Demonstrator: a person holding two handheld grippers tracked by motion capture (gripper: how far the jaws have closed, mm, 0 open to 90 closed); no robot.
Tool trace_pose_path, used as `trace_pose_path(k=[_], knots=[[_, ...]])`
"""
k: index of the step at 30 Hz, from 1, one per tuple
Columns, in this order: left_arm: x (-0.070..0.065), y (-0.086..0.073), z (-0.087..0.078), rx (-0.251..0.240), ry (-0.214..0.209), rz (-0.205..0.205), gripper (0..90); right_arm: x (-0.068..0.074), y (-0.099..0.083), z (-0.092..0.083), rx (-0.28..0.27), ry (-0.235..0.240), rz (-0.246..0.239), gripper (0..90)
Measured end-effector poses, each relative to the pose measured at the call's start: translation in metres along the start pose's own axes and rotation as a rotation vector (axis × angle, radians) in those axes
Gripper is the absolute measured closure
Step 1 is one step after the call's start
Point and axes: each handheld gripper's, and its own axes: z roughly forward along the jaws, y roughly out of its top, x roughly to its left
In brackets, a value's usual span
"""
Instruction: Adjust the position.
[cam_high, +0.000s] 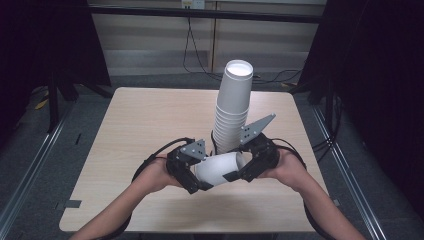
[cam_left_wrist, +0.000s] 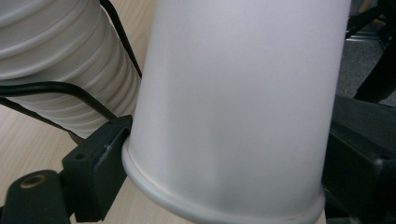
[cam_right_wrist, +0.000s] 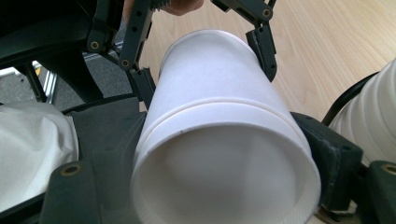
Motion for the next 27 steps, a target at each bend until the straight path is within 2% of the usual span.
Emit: trace_pose_path(k=[3, 8, 12, 17, 19, 21, 23, 24, 27], knots=[[0.000, 0.000, -0.001, 0.001, -0.006, 0.004, 14.2, 0.000, 0.000, 0.000, 0.004, 0.002, -0.005, 24.5], [-0.002, 0.002, -0.001, 0.036, 0.005, 0.022, 16.6, 0.001, -0.001, 0.003, 0.028, 0.002, -0.009, 24.4], [-0.001, 0.003, -0.003, 0.052, 0.005, 0.013, 16.6, 0.001, -0.001, 0.003, 0.020, 0.000, -0.009, 23.6], [-0.003, 0.006, -0.003, 0.108, 0.023, 0.019, 16.3, 0.006, 0.001, 0.005, 0.070, -0.051, -0.068, 16.5], [-0.003, 0.007, -0.003, 0.123, 0.015, 0.020, 16.2, 0.009, 0.003, 0.005, 0.106, -0.087, -0.097, 14.3], [-0.005, 0.009, -0.001, 0.160, 0.028, 0.029, 16.0, 0.012, 0.006, 0.007, 0.139, -0.098, -0.126, 14.1], [-0.007, 0.010, 0.001, 0.192, 0.034, 0.042, 15.9, 0.014, 0.009, 0.009, 0.198, -0.124, -0.158, 13.6], [-0.008, 0.011, 0.002, 0.208, 0.040, 0.051, 15.8, 0.015, 0.011, 0.011, 0.215, -0.117, -0.172, 13.7], [-0.009, 0.013, 0.004, 0.234, 0.030, 0.054, 15.6, 0.020, 0.016, 0.015, 0.298, -0.133, -0.176, 14.0]])
